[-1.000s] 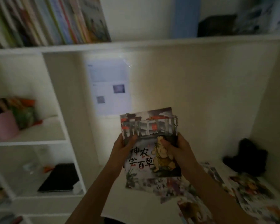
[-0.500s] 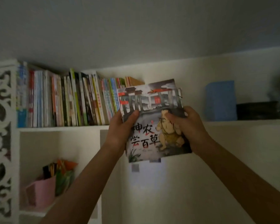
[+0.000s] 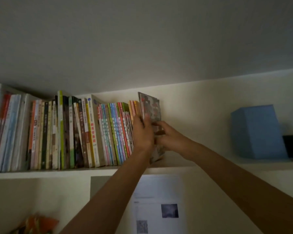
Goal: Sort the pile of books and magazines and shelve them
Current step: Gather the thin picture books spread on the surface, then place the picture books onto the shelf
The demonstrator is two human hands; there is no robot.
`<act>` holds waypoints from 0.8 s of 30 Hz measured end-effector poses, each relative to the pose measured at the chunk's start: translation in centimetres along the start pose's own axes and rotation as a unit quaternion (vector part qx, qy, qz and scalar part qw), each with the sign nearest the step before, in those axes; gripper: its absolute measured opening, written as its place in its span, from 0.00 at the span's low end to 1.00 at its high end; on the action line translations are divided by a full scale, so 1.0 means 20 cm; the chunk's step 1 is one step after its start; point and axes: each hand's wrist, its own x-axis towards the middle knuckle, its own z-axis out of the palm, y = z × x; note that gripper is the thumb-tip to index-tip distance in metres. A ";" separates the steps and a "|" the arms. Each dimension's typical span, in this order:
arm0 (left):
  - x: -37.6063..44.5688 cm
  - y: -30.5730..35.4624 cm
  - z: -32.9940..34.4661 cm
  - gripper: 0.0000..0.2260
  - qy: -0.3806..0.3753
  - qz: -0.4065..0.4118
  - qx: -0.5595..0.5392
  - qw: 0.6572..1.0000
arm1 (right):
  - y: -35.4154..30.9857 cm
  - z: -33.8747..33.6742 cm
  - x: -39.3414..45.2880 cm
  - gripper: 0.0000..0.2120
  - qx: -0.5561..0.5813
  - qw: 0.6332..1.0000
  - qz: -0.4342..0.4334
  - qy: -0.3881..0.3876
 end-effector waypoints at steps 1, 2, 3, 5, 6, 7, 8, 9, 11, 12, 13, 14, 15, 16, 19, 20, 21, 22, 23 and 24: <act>-0.01 -0.02 -0.03 0.11 -0.041 -0.011 -0.013 0.999 | 0.02 -0.02 0.00 0.24 0.018 0.999 0.016 -0.022; -0.03 -0.03 -0.08 0.11 -0.077 -0.014 -0.004 0.997 | 0.05 -0.04 0.00 0.23 0.029 0.998 0.030 -0.041; -0.04 -0.06 -0.14 0.11 -0.107 -0.003 0.039 0.994 | 0.07 -0.04 0.00 0.23 0.029 0.997 0.040 -0.057; -0.05 -0.10 -0.25 0.11 -0.118 0.034 0.157 0.980 | 0.11 -0.03 0.02 0.29 0.014 0.997 0.043 -0.060; -0.04 -0.11 -0.29 0.10 -0.120 0.034 0.186 0.975 | 0.12 -0.02 0.04 0.31 0.010 0.998 0.043 -0.055; -0.03 -0.12 -0.33 0.09 -0.134 0.022 0.182 0.974 | 0.13 -0.01 0.05 0.32 0.014 0.998 0.040 -0.054; -0.03 -0.12 -0.35 0.08 -0.159 0.001 0.162 0.974 | 0.14 0.01 0.07 0.31 0.021 0.998 0.030 -0.059; -0.02 -0.12 -0.37 0.06 -0.183 -0.022 0.140 0.973 | 0.13 0.02 0.08 0.30 0.022 0.997 0.020 -0.067; 0.00 -0.14 -0.36 0.05 -0.191 -0.057 0.127 0.972 | 0.14 0.03 0.11 0.30 0.007 0.996 0.015 -0.082; 0.01 -0.15 -0.35 0.05 -0.177 -0.061 0.141 0.972 | 0.15 0.04 0.13 0.31 -0.006 0.996 0.014 -0.087; 0.02 -0.16 -0.33 0.06 -0.155 -0.055 0.169 0.972 | 0.16 0.04 0.15 0.32 -0.017 0.996 0.010 -0.087; 0.03 -0.17 -0.31 0.06 -0.131 -0.039 0.209 0.968 | 0.17 0.04 0.16 0.32 -0.022 0.996 0.006 -0.082; 0.04 -0.18 -0.30 0.07 -0.112 -0.019 0.251 0.961 | 0.18 0.04 0.17 0.33 -0.017 0.997 0.010 -0.078; 0.04 -0.19 -0.29 0.09 -0.098 0.001 0.286 0.953 | 0.19 0.04 0.18 0.34 -0.003 0.997 0.014 -0.076; 0.04 -0.20 -0.30 0.12 -0.075 0.030 0.319 0.944 | 0.21 0.04 0.19 0.33 0.006 0.997 0.005 -0.077; 0.03 -0.20 -0.30 0.12 -0.073 0.031 0.324 0.943 | 0.22 0.05 0.19 0.33 -0.002 0.997 0.000 -0.077; 0.03 -0.20 -0.30 0.12 -0.075 0.030 0.328 0.941 | 0.21 0.04 0.18 0.32 -0.015 0.997 -0.006 -0.078; 0.03 -0.20 -0.30 0.12 -0.079 0.028 0.329 0.941 | 0.19 0.04 0.16 0.30 -0.035 0.996 -0.013 -0.076; 0.02 -0.20 -0.30 0.12 -0.082 0.027 0.330 0.940 | 0.17 0.03 0.15 0.26 -0.053 0.996 -0.025 -0.070; 0.00 -0.20 -0.31 0.12 -0.082 0.032 0.333 0.939 | 0.15 0.02 0.12 0.22 -0.065 0.996 -0.034 -0.056</act>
